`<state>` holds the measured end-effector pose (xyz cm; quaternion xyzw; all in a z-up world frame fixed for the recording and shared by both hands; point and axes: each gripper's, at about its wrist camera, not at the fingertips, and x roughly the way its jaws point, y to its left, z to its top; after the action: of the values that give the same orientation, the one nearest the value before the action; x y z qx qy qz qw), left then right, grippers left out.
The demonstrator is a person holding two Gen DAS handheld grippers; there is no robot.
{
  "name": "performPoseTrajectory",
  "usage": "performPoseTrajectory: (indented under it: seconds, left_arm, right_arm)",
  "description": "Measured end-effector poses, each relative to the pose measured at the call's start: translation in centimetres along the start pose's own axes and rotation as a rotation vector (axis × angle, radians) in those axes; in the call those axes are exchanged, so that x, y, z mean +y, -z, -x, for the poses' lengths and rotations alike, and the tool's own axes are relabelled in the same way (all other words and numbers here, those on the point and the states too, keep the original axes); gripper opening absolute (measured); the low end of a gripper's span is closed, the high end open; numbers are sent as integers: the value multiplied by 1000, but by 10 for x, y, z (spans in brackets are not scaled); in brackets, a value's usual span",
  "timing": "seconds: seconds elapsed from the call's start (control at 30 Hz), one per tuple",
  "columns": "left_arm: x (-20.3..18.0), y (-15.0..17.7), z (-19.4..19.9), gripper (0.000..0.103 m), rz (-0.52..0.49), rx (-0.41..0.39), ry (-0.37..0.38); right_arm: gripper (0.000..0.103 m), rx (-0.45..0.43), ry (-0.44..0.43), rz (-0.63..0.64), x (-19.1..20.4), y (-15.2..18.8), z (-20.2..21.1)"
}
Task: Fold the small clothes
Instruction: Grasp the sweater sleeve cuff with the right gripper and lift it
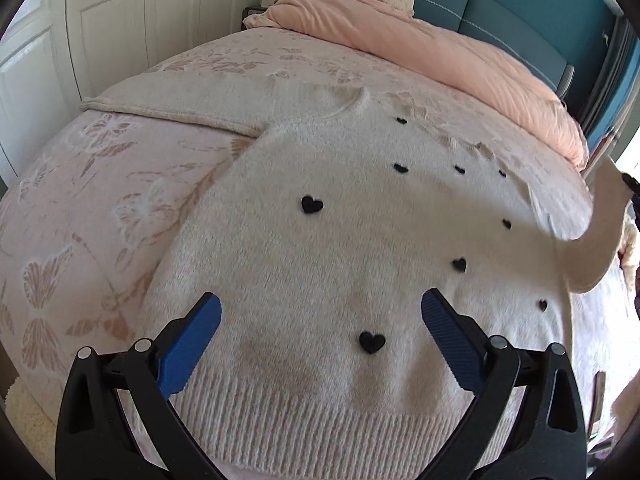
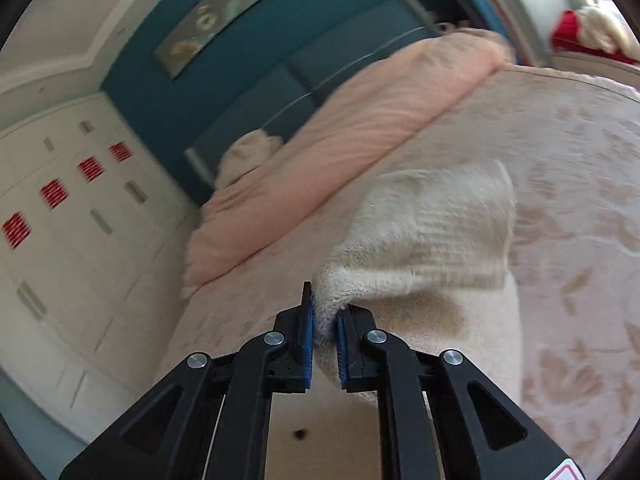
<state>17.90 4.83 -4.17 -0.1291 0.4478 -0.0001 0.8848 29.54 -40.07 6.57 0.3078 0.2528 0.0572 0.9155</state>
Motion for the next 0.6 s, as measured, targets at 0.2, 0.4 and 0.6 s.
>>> performPoseTrajectory:
  seconds: [0.2,0.4,0.6]
  left_arm:
    - [11,-53,-14,98,123,15,140]
    - [7,-110,-99,98,235,138,263]
    - [3,-131,-187,98,413,225,216]
  right_arm:
    - [43,308,-164,216,130,128,-120]
    - [58,278,-2,22,59,168,-70]
    - [63,286,147,-203,-31,178,-42]
